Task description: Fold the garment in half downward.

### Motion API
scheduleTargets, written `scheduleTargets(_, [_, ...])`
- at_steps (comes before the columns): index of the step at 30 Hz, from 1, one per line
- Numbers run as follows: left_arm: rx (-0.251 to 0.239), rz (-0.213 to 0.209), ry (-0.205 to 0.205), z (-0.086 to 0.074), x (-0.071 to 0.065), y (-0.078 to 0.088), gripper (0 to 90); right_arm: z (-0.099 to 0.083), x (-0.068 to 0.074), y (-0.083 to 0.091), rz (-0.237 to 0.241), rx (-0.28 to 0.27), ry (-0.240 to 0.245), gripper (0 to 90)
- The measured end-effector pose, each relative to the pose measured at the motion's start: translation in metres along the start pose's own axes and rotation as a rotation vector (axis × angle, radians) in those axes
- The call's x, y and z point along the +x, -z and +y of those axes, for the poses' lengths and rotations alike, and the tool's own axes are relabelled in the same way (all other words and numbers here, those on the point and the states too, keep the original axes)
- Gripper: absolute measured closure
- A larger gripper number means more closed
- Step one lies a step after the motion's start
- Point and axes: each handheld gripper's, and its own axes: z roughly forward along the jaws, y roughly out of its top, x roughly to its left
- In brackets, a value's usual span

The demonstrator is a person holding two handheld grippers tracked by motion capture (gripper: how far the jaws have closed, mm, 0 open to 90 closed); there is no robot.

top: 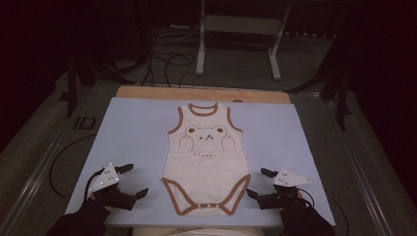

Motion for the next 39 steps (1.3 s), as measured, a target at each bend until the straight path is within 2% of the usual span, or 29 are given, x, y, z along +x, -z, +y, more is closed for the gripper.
scheduleTargets(5, [-0.004, -0.003, 0.01, 0.0, 0.001, 0.0, 0.0, 0.0, 0.0, 0.001, 0.0, 0.007, 0.007, 8.9])
scheduleTargets(11, [-0.01, -0.004, -0.005, 0.001, 0.0, 0.0, 0.0, 0.001, 0.001, 0.002, -0.003, 0.008, 0.015, 9.0])
scheduleTargets(15, [-0.014, -0.012, -0.005, 0.002, -0.001, 0.0, 0.0, 0.001, 0.001, 0.0, 0.007, 0.015, 0.019, 8.9])
scheduleTargets(18, [0.013, -0.008, -0.021, 0.002, -0.002, 0.0, 0.0, 0.004, 0.003, 0.0, 0.012, 0.018, 0.022, 9.0])
scheduleTargets(23, [0.007, -0.008, -0.022, 0.003, -0.005, 0.003, 0.0, 0.006, 0.003, -0.003, 0.042, 0.033, 0.014, 8.9])
scheduleTargets(32, [0.001, -0.016, -0.024, 0.004, -0.006, 0.007, 0.0, 0.01, 0.004, -0.005, 0.04, 0.02, 0.028, 9.0])
scheduleTargets(39, [0.009, -0.025, -0.036, 0.013, -0.007, 0.008, 0.0, 0.016, 0.007, 0.002, 0.034, -0.012, 0.004, 9.0])
